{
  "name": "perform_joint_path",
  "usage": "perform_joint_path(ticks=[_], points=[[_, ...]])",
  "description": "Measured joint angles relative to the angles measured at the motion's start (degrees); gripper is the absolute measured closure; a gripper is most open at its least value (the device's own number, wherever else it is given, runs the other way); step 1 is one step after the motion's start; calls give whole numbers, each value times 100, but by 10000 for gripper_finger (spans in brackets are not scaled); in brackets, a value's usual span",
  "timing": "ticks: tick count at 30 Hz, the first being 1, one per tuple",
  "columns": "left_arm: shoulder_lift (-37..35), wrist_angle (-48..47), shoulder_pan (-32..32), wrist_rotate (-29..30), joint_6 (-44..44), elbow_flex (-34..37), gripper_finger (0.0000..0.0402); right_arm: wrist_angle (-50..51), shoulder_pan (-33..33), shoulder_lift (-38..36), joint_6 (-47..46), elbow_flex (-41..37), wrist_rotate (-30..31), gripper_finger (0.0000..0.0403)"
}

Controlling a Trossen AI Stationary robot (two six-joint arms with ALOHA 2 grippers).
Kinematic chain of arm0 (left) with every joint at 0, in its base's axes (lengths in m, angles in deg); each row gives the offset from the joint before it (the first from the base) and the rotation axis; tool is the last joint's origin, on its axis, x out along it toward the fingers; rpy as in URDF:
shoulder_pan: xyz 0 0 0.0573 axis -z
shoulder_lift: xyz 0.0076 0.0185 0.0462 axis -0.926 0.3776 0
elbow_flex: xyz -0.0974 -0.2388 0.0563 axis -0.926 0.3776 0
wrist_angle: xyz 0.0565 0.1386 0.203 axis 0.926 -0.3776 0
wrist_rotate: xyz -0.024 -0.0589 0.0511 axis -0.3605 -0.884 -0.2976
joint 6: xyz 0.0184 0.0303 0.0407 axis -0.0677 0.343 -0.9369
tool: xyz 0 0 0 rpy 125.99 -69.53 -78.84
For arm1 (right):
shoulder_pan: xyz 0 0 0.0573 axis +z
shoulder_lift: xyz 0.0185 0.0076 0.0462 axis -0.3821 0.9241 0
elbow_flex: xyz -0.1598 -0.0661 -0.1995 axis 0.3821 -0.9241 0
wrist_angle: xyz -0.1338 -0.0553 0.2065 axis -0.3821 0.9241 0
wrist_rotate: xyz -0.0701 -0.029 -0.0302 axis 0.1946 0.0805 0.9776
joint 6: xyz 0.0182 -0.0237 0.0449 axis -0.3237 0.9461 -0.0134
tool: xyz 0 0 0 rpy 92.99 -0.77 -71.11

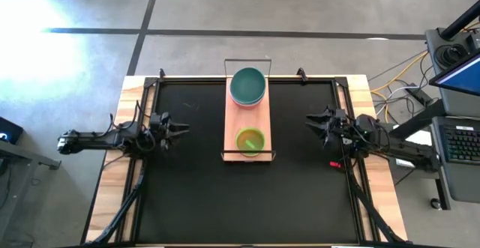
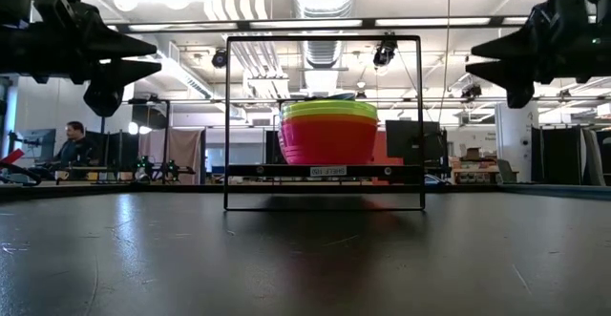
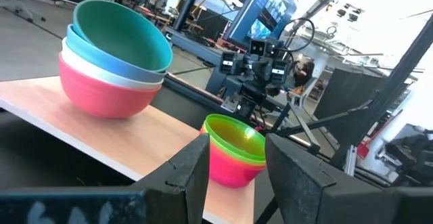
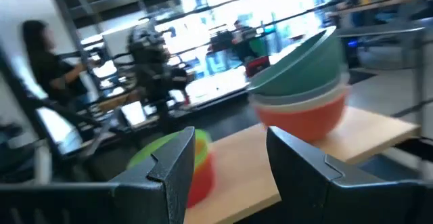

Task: Place and stack bowls onto a shelf
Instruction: Return to Home Position

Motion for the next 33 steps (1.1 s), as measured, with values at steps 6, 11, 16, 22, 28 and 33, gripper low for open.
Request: perform_joint_path(ticks=[6, 11, 16, 22, 28, 33], points=[[0, -2, -298, -1, 0, 0, 276, 35, -860, 0, 0, 0, 4, 229], [0, -4, -857, -3, -1, 2, 276, 35, -1364, 0, 0, 0, 4, 229], [0, -7, -1625, 1, 0, 4, 276, 35, -1738, 0, 0, 0, 4, 229], [0, -7, -2263, 4, 2, 4, 276, 35, -2155, -2, 0, 0, 9, 229], [47, 5, -2281, 4, 1, -1, 276, 33, -2197, 0, -1, 0, 10, 229], [94, 2, -2281, 5, 1, -41, 276, 33, -2197, 15, 0, 0, 9, 229]])
